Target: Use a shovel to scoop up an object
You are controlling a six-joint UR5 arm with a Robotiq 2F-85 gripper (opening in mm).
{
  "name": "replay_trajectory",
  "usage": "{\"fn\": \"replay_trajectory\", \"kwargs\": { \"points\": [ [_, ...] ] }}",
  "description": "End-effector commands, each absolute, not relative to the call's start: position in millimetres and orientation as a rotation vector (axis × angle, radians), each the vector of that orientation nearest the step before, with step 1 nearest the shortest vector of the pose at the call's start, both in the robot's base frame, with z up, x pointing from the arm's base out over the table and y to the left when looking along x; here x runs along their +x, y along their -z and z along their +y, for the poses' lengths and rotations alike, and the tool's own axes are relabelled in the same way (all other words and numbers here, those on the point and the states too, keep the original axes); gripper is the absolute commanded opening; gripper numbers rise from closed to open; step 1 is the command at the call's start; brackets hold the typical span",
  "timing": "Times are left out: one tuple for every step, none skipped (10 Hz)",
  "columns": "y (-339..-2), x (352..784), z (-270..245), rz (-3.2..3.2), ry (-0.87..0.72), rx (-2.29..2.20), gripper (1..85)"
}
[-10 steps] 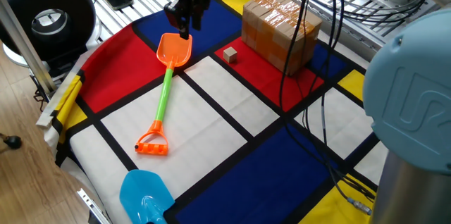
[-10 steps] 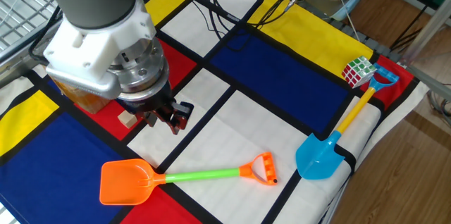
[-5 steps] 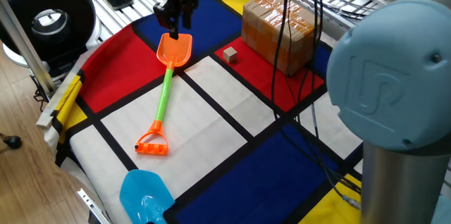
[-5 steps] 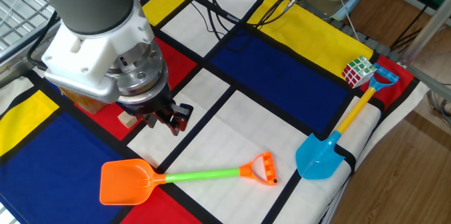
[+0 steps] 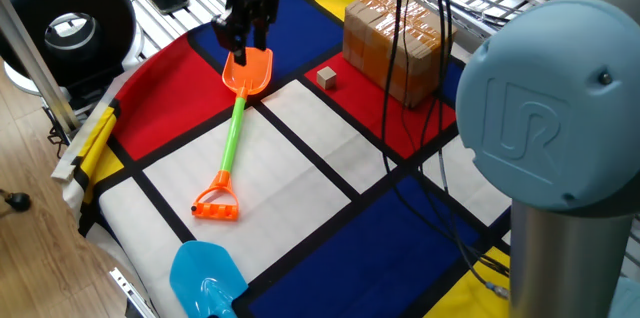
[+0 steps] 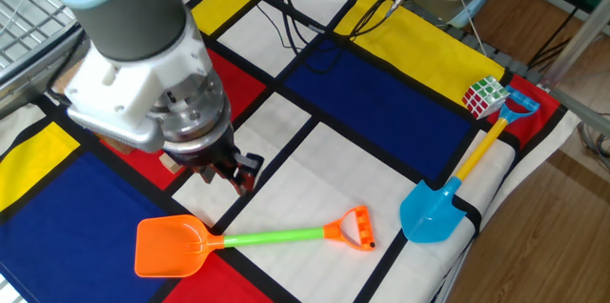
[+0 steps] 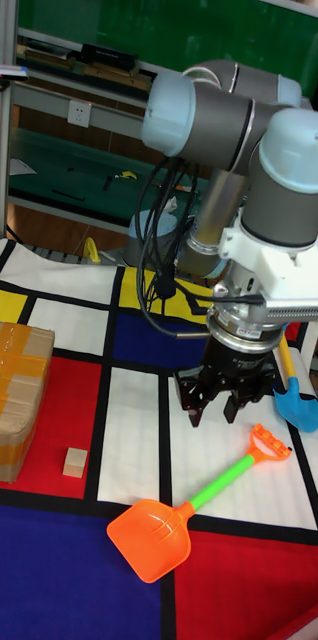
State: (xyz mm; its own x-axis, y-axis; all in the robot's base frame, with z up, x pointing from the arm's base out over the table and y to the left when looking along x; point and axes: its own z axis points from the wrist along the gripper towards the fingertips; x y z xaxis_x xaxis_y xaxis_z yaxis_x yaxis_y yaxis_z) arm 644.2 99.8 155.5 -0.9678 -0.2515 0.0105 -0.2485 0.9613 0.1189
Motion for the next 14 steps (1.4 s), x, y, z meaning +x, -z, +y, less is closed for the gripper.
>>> {"fn": "replay_trajectory", "kwargs": {
  "points": [
    [-136.6,645.9,101.8,-3.097,0.238,0.348,51.3],
    [-136.3,638.8,97.8,-3.071,0.216,0.321,55.0],
    [-136.3,632.4,93.9,-3.047,0.194,0.315,55.3],
    [-136.8,632.8,98.2,-3.049,0.219,0.3,55.3],
    [-136.4,635.6,97.0,-3.06,0.211,0.292,55.3],
    [-135.8,638.9,93.9,-3.074,0.191,0.266,55.3],
    [-135.8,640.1,94.3,-3.08,0.192,0.247,55.7],
    [-136.2,642.5,98.7,-3.09,0.217,0.21,56.0],
    [-132.0,647.3,108.5,-3.102,0.21,0.19,56.0],
    [-126.9,651.0,116.6,-3.113,0.207,0.175,56.0],
    [-124.2,656.9,124.8,-3.125,0.23,0.151,56.0],
    [-123.9,660.5,128.6,-3.124,0.242,0.134,56.0],
    [-123.9,666.1,126.5,-3.13,0.218,0.117,55.7],
    [-125.5,670.7,117.9,-3.126,0.201,0.129,55.3]
  ]
}}
